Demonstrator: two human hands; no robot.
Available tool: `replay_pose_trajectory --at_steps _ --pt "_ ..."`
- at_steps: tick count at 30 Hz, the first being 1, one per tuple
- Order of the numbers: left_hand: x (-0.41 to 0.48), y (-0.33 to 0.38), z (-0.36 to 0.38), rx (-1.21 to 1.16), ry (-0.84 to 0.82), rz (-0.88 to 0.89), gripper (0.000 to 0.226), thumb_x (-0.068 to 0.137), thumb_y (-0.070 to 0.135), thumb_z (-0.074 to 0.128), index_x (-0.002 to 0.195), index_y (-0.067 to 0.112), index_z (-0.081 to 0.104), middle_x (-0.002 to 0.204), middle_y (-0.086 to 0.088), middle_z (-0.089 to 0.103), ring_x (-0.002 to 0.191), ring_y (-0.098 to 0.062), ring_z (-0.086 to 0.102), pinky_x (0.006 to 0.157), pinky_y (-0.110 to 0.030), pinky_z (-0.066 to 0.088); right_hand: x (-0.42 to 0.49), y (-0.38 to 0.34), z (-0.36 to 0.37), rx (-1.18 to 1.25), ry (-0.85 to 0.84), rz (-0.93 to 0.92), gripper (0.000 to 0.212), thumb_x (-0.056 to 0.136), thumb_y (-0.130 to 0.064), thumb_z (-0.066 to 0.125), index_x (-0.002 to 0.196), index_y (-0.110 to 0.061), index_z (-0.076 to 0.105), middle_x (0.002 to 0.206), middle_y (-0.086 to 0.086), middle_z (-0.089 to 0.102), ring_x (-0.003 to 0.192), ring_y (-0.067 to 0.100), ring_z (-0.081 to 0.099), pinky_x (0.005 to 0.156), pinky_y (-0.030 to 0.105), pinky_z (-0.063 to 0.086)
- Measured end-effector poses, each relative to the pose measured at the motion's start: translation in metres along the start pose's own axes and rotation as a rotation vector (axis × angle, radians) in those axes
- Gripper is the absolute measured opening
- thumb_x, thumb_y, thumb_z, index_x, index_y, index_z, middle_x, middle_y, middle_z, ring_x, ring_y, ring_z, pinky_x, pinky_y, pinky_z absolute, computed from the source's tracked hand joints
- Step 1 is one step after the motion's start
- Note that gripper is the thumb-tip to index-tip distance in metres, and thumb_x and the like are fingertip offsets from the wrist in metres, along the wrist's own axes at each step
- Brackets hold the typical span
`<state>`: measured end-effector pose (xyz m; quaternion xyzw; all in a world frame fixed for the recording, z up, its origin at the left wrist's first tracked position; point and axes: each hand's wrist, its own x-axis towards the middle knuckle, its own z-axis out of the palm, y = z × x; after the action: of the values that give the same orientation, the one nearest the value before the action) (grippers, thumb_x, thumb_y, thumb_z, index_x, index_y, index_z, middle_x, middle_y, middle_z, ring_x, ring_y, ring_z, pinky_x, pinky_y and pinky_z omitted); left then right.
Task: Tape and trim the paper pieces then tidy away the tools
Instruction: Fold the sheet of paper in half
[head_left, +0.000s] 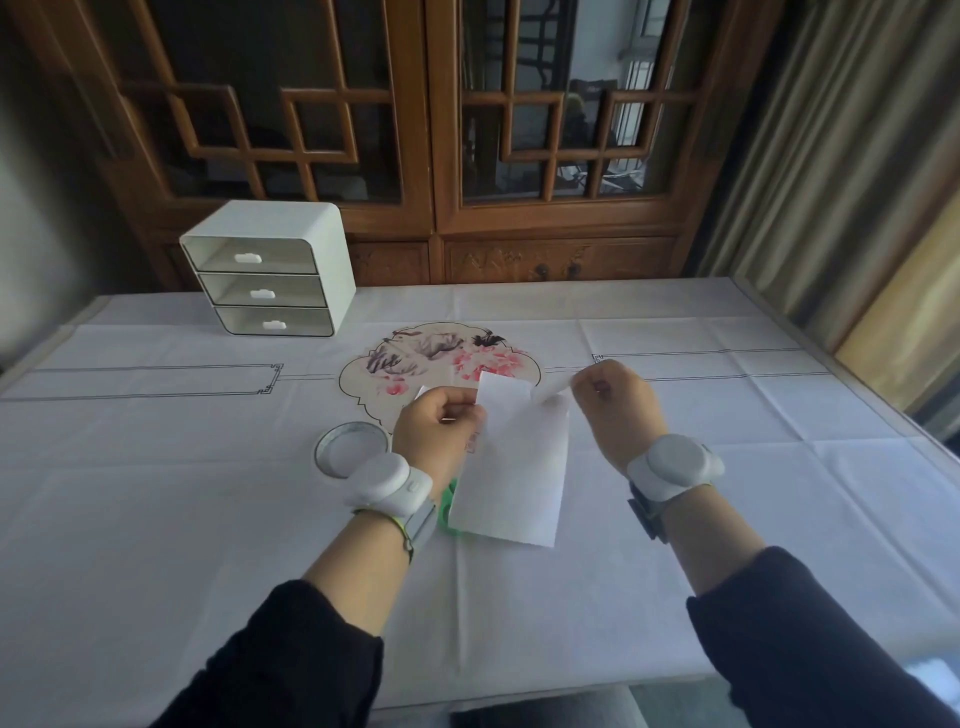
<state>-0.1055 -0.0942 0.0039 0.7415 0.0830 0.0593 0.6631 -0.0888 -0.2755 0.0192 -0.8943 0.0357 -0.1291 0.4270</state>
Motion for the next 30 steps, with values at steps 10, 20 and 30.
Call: replay_pose_trajectory --at_steps 10,20,30 --pt "0.013 -0.015 -0.006 -0.08 0.104 -0.043 0.023 0.082 0.005 0.06 0.074 0.027 0.064 0.072 0.0 0.064 0.068 -0.02 0.056 0.076 -0.037 0.048 0.019 0.05 -0.004 0.055 0.111 0.38 0.02 0.092 -0.011 0.037 0.099 -0.005 0.054 0.084 0.014 0.066 0.068 0.028 0.06 0.056 0.028 0.043" --pt "0.015 -0.013 -0.002 -0.294 0.081 -0.171 0.018 0.085 0.002 0.057 0.08 0.018 0.063 0.083 -0.006 0.067 0.082 -0.027 0.06 0.087 -0.043 0.052 0.014 0.06 0.004 0.155 0.073 0.393 0.024 0.085 -0.002 0.052 0.107 -0.01 0.06 0.093 0.004 0.072 0.083 0.021 0.065 0.07 0.026 0.045" --pt "0.009 0.001 0.008 -0.397 0.055 -0.179 0.013 0.086 0.001 0.057 0.085 0.013 0.062 0.09 -0.011 0.065 0.08 -0.024 0.06 0.079 -0.034 0.053 -0.014 0.013 0.026 0.068 -0.118 0.135 0.037 0.087 -0.043 0.058 0.08 -0.007 0.056 0.068 -0.001 0.05 0.063 0.019 0.043 0.051 0.025 0.032"
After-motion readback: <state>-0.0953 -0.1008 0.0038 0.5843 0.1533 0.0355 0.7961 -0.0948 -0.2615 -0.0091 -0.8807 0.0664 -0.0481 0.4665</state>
